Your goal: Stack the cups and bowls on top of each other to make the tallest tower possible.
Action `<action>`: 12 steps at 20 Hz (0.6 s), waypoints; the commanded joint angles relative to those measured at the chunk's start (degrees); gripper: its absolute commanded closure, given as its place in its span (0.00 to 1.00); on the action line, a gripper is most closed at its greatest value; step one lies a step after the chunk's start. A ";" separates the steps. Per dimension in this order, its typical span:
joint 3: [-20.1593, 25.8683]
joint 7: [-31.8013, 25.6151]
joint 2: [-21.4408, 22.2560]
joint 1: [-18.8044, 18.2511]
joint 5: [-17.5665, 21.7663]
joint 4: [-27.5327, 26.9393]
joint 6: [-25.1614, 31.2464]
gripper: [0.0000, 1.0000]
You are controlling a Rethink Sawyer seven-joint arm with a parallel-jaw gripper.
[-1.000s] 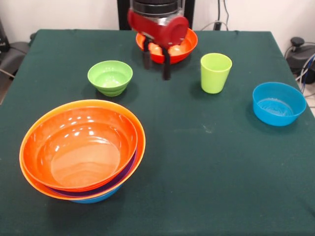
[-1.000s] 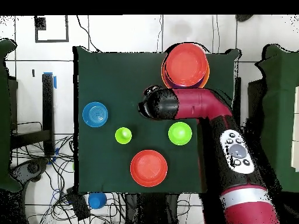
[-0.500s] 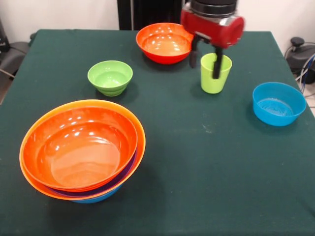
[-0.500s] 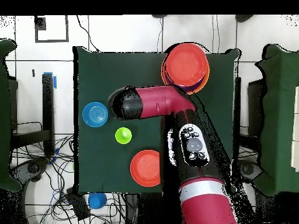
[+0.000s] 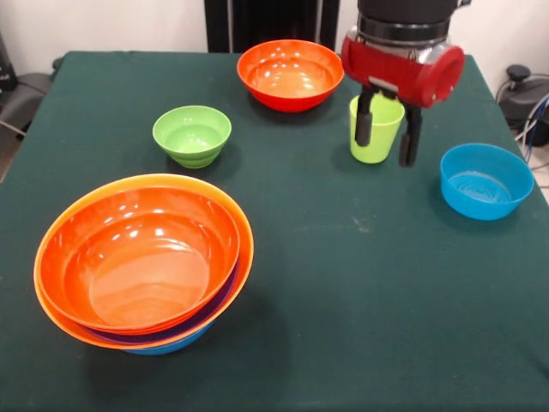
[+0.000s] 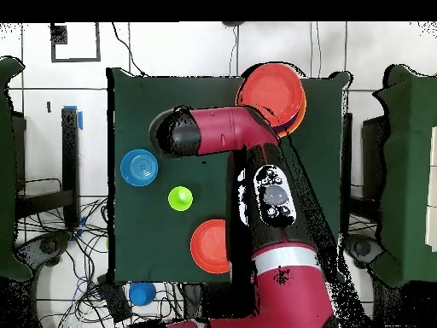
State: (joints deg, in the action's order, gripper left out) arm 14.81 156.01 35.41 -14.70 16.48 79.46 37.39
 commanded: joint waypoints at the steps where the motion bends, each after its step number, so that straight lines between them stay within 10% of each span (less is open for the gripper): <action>1: 2.30 -5.67 -9.46 1.80 1.27 -9.56 5.21 0.00; 12: 1.54 -6.51 -9.69 4.56 1.65 -9.91 6.04 0.00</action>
State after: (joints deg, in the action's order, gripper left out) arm 14.81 156.01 27.20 -12.23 16.49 70.67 37.40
